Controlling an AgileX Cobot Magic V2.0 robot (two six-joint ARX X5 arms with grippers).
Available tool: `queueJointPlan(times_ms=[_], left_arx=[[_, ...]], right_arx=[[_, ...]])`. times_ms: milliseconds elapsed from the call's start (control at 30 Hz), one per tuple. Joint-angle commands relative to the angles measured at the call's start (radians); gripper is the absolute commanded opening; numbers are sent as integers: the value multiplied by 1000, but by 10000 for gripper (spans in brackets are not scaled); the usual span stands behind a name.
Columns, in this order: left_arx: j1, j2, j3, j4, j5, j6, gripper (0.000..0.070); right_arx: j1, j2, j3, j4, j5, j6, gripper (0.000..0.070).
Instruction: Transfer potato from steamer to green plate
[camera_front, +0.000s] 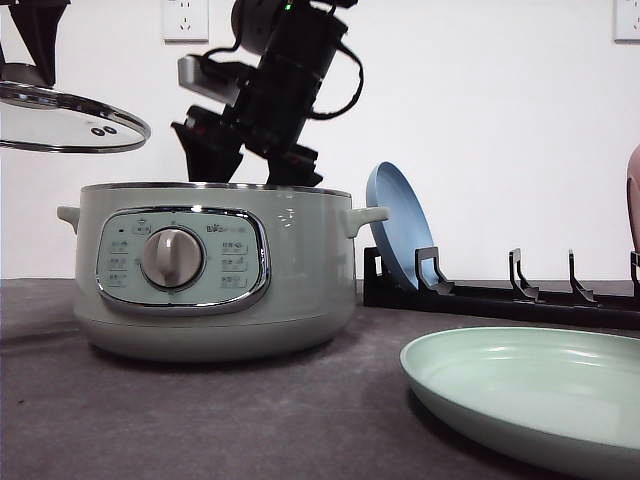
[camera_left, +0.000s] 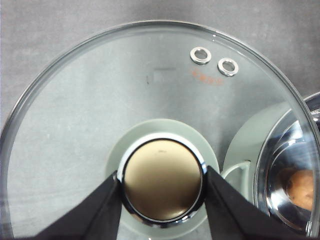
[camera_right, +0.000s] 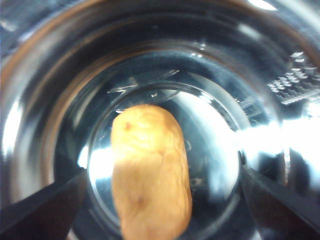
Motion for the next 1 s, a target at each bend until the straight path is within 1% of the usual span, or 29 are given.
queueJointPlan(times_ms=[0,133,367,400,433,467,567,633,667,767,967], left_arx=[[3,-4,47,31,0,-2,0],[3,-4,47,34,0,-2,0],[3,-4,47,38,0,-2,0],[3,-4,47,39,0,-2,0],[3,-4,47,40,0,-2,0],[3,-4,47,41,0,-2,0],[3,-4,47,41,0,-2,0],[3,-4,47,41,0,-2,0],[3,-4,47,41,0,-2,0],[3,-4,47,42,0,-2,0],[3,-4,47,48,0,-2,0]], right_arx=[[10,41,31,11,-4,-15,619],[10,72,31,16,-11,-17,620],[10,105,30,13,-59,-16,617],[10,108,30,13,-58,-15,604],[10,109,30,13,-58,-13,573],[10,109,30,13,-58,-10,528],[11,109,30,12,-58,-5,358],[10,108,30,11,-58,-2,283],[10,108,30,11,-58,-1,271],[11,108,38,6,-58,-1,270],[11,71,145,-109,-58,-1,270]])
